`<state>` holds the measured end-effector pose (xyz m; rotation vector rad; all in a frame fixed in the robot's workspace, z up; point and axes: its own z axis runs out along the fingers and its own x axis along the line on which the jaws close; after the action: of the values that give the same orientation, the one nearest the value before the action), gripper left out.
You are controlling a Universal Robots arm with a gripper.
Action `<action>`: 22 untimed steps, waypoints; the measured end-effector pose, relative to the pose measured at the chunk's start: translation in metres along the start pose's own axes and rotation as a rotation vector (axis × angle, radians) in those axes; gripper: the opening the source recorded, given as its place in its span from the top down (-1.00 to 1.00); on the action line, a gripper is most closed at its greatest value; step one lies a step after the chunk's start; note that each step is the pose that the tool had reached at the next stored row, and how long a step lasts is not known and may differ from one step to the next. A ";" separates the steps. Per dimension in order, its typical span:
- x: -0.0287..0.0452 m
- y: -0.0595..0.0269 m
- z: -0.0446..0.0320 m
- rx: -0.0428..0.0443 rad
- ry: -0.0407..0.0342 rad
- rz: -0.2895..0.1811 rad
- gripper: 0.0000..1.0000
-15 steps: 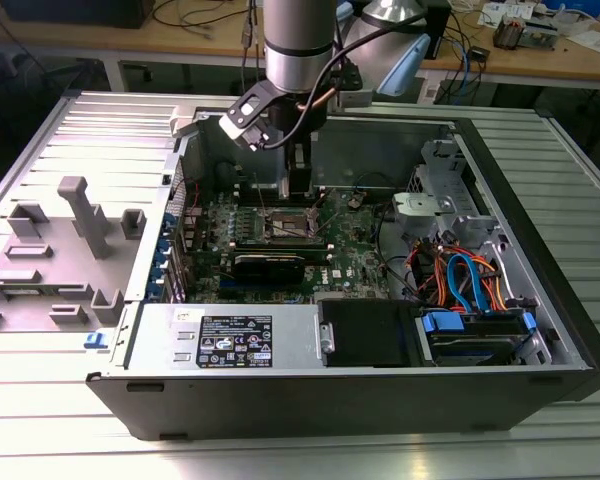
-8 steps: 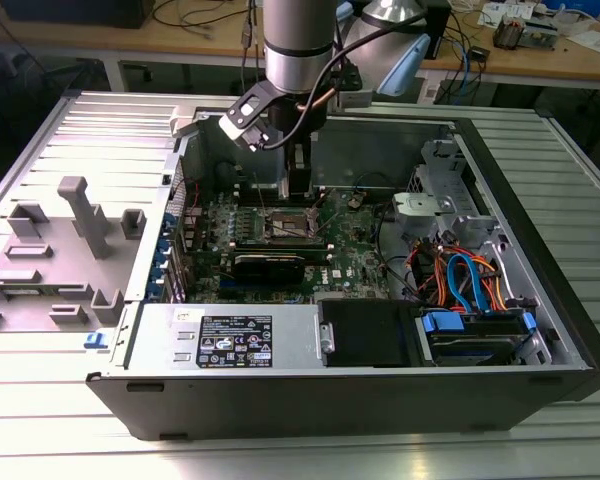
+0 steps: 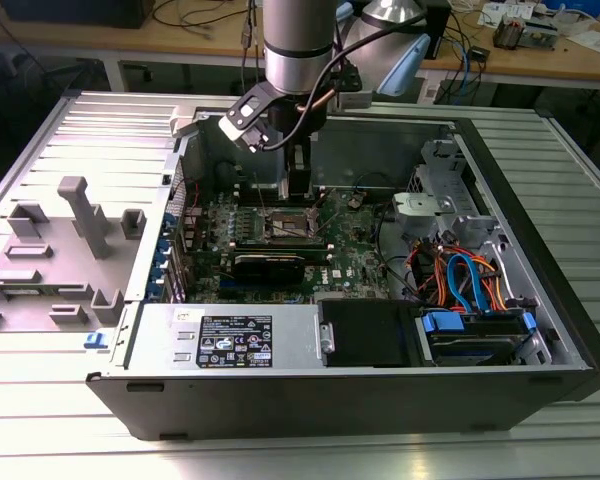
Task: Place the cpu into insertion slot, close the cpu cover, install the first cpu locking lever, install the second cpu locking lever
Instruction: 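Place the cpu into insertion slot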
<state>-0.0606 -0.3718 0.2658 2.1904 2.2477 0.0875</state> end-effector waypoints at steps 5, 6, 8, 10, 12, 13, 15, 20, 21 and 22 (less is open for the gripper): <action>0.0000 0.0000 0.0006 -0.0001 0.0002 0.000 -0.09; 0.0000 0.0000 0.0009 -0.0002 0.0003 0.000 -0.09; -0.0001 -0.0001 0.0024 -0.0002 0.0003 0.000 -0.09; -0.0003 -0.0007 0.0073 -0.0002 0.0003 0.000 -0.09; -0.0004 -0.0010 0.0101 -0.0001 0.0001 0.000 -0.09; -0.0004 -0.0011 0.0107 -0.0001 0.0001 0.001 -0.09; -0.0005 -0.0011 0.0124 -0.0002 -0.0018 0.002 -0.09; -0.0007 -0.0018 0.0193 0.0000 -0.0061 0.002 -0.09; -0.0008 -0.0021 0.0207 0.0000 -0.0062 0.002 -0.09; -0.0008 -0.0022 0.0224 -0.0001 -0.0061 0.002 -0.09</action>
<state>-0.0618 -0.3718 0.2433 2.1899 2.2424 0.0808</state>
